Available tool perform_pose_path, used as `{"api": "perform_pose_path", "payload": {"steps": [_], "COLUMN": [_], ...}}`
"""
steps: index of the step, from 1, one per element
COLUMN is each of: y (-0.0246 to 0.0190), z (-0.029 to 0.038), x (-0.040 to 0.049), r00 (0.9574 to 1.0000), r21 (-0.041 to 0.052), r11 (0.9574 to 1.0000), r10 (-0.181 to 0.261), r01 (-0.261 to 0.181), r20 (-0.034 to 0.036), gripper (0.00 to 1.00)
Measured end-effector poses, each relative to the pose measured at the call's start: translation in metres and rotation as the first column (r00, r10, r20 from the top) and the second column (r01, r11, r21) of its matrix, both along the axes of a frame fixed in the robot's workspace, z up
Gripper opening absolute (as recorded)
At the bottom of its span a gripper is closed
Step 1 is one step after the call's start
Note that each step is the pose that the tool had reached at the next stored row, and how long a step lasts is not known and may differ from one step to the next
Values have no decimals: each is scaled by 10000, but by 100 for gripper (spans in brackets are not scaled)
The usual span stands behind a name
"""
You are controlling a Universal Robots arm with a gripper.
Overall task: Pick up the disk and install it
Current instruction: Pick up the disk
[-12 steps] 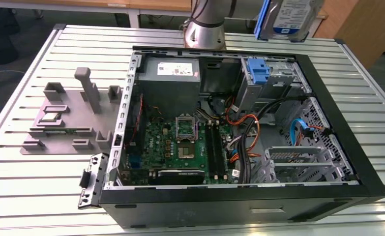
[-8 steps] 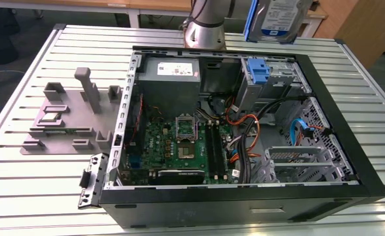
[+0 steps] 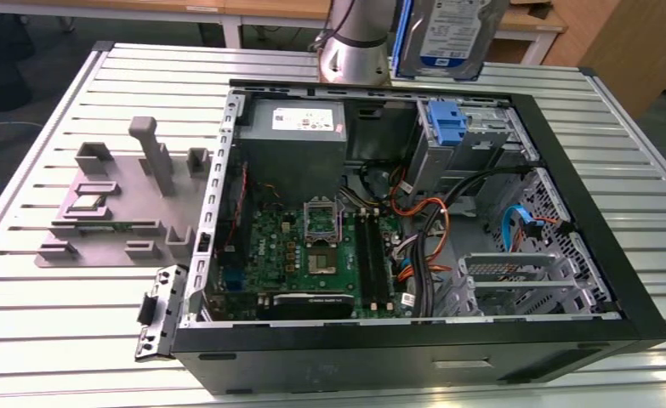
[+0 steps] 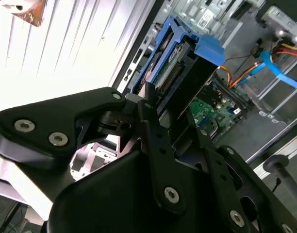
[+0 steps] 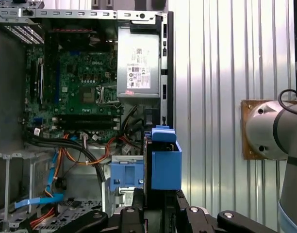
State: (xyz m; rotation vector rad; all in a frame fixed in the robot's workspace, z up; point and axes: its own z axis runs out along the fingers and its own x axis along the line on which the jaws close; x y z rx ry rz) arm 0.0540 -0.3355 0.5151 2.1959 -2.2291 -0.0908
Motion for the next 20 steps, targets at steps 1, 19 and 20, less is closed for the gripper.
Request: {"api": "perform_pose_path", "payload": {"steps": [1, 19, 20], "y": [0, 0, 0], "z": [-12, -37, -36], "x": [-49, -395, -395], "r00": [10000, 10000, 10000], "r21": [-1, -10, -11], "r11": [10000, 10000, 10000], "r10": [-1, 0, -1], "r01": [1, 0, 1], "r20": [0, 0, -1], "gripper": [35, 35, 35]}}
